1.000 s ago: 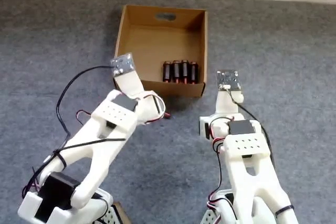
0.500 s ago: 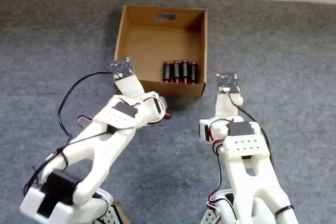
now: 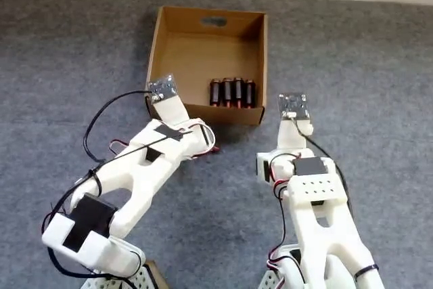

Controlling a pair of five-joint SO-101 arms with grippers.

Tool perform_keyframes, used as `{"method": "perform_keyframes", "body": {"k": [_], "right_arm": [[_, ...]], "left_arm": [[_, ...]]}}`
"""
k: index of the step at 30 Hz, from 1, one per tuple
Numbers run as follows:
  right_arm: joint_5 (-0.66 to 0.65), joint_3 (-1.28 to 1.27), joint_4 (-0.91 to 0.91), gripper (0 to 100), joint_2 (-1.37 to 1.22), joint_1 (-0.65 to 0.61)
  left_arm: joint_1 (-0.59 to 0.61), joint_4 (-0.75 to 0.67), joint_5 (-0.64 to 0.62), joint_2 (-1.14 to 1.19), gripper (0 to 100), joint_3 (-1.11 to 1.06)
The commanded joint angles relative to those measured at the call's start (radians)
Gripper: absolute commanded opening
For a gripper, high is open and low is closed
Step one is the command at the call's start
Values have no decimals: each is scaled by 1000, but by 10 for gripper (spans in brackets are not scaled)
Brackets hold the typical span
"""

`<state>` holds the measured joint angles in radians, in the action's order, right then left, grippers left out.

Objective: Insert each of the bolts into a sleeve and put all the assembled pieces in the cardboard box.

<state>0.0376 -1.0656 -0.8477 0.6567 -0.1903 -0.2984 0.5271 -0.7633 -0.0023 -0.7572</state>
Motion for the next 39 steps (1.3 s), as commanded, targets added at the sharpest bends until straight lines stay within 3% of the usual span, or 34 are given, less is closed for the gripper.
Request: {"method": "perform_keyframes", "body": {"k": [1,2,9,18,21,28,35,39], "right_arm": [[3,5,18,6,8,13],[3,5,18,6,8,13],[3,5,21,6,8,13],[3,5,21,6,8,13],[3,5,21,6,8,13],[3,5,21,6,8,13],[3,4,21,6,8,13],[3,4,21,6,8,13]], "left_arm": [[22,-14,92,1,41,30],[22,-12,120,1,3,28],[22,167,146,-1,8,31],[22,585,149,-87,11,124],[21,690,221,-107,23,185],[41,713,259,-107,257,194],[131,712,259,-105,266,194],[168,629,258,-105,266,171]]}}
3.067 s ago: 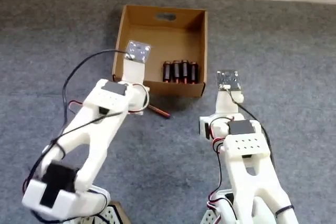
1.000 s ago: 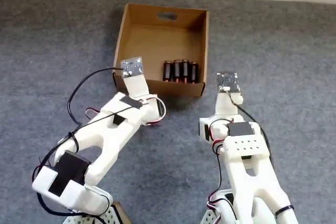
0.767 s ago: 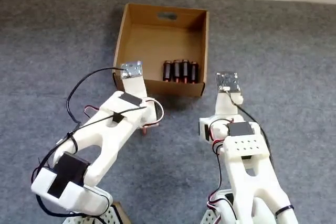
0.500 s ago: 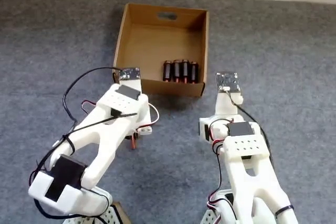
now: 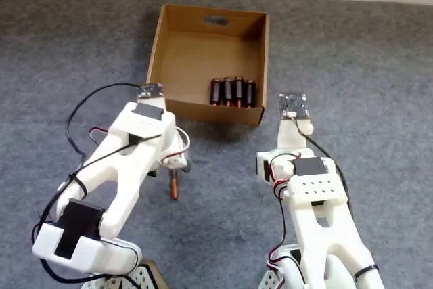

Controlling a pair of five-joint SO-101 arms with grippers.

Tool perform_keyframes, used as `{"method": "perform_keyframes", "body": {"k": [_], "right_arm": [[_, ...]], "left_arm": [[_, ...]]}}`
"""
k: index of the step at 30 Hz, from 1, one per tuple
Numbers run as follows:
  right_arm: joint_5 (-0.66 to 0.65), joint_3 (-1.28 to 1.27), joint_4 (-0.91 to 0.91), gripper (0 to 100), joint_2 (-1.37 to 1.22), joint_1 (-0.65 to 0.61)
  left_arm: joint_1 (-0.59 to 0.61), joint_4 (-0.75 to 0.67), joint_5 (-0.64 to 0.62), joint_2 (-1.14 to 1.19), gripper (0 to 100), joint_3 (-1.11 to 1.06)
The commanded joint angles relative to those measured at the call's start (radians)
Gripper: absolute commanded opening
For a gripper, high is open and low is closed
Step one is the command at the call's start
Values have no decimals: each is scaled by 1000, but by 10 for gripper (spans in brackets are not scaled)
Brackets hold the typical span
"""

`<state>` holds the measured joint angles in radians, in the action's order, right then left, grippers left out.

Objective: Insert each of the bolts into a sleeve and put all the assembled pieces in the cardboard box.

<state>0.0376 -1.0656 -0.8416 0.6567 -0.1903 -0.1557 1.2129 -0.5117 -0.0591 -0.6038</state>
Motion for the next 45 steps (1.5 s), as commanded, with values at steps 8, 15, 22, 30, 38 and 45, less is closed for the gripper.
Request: {"method": "perform_keyframes", "body": {"k": [8,15,22,30,38,45], "right_arm": [[3,4,15,6,8,13],[3,4,15,6,8,13],[3,4,15,6,8,13],[3,4,15,6,8,44],[6,5,16,6,10,59],[5,2,5,6,125,56]], "left_arm": [[-56,-299,6,-48,178,-108],[-96,-308,6,-45,98,-108],[-93,-299,6,127,98,-45],[-96,-81,6,349,92,225],[-96,5,14,414,7,294],[-88,97,94,262,8,285]]}}
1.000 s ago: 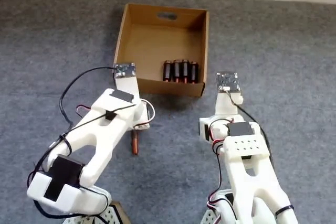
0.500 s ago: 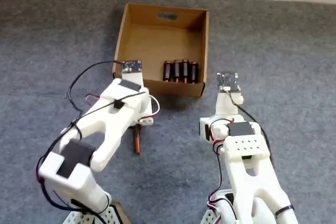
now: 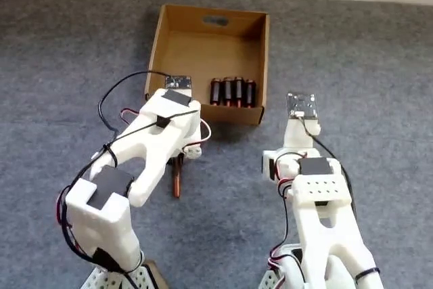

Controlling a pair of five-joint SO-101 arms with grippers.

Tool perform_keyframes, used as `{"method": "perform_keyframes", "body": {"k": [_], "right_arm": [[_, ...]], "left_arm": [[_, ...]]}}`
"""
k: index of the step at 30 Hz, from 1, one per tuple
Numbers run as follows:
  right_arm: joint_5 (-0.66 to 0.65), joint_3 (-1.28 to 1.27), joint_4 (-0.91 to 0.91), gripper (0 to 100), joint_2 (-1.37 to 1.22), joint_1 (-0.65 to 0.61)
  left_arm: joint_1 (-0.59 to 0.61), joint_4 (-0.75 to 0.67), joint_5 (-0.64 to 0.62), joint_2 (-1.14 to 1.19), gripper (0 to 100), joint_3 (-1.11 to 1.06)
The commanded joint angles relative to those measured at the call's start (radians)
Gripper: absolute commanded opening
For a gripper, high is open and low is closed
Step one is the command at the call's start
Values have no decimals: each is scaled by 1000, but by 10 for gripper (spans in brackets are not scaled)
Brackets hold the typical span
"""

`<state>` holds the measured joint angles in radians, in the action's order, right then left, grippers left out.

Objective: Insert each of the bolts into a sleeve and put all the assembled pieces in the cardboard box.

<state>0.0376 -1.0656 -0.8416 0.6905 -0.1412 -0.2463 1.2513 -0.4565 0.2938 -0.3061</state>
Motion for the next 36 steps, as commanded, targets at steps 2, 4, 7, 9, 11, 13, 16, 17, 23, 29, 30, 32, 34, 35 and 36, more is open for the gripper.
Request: {"method": "perform_keyframes", "body": {"k": [2,4,7,9,11,13,16,17,23,29,30,32,34,35,36], "right_arm": [[6,-13,-25,6,193,5],[6,-38,-31,6,311,-5],[5,-93,-27,6,487,-31],[3,-114,-27,6,588,-51],[3,-124,-27,6,676,-70],[3,-124,-25,6,748,-97],[3,-124,-21,6,832,-147],[3,-125,-4,6,852,-157],[3,-222,189,7,895,-180],[3,-398,433,7,898,-180],[3,-412,460,7,898,-180],[3,-423,512,7,898,-180],[3,-421,572,7,894,-180],[3,-421,607,7,892,-180],[3,-421,638,7,892,-180]], "left_arm": [[2,89,54,-202,8,-13],[2,92,49,-323,8,-13],[-1,89,46,-481,8,-13],[-1,89,46,-572,7,-13],[1,89,46,-653,7,-13],[2,89,48,-733,7,-7],[-2,89,46,-862,7,-4],[-5,87,46,-906,7,-4],[-5,-72,46,-1161,7,-13],[-7,-242,44,-1323,7,-35],[-7,-276,44,-1337,7,-58],[-22,-365,44,-1362,7,-117],[-61,-468,49,-1379,7,-189],[-84,-520,49,-1385,7,-229],[-114,-578,49,-1388,7,-268]]}}
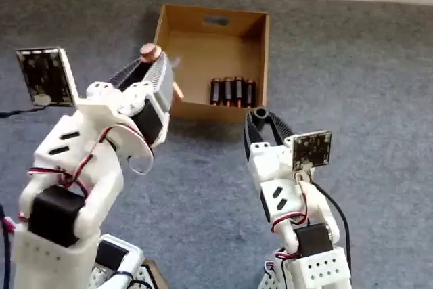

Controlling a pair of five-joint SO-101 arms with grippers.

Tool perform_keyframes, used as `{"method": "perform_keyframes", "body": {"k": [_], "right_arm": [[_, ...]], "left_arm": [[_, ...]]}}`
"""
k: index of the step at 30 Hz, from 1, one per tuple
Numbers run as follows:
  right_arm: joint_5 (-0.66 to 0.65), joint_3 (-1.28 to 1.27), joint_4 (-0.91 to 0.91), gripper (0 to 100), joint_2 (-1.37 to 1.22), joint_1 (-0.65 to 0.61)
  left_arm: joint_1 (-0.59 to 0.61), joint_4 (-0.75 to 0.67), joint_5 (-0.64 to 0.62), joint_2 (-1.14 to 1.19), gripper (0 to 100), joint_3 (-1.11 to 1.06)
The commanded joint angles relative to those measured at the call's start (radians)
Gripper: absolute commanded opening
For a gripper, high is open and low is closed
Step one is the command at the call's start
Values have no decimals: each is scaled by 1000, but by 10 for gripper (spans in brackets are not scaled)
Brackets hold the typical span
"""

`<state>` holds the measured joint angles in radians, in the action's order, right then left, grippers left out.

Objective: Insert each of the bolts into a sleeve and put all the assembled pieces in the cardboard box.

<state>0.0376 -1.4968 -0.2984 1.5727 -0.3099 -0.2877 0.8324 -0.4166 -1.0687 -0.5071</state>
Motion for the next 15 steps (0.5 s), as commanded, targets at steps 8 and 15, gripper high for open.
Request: {"method": "perform_keyframes", "body": {"k": [8,15], "right_arm": [[9,1,142,7,16,-12],[9,1,143,7,16,-12]], "left_arm": [[-288,-477,43,-18,8,-242],[-300,-543,232,114,8,-237]]}}
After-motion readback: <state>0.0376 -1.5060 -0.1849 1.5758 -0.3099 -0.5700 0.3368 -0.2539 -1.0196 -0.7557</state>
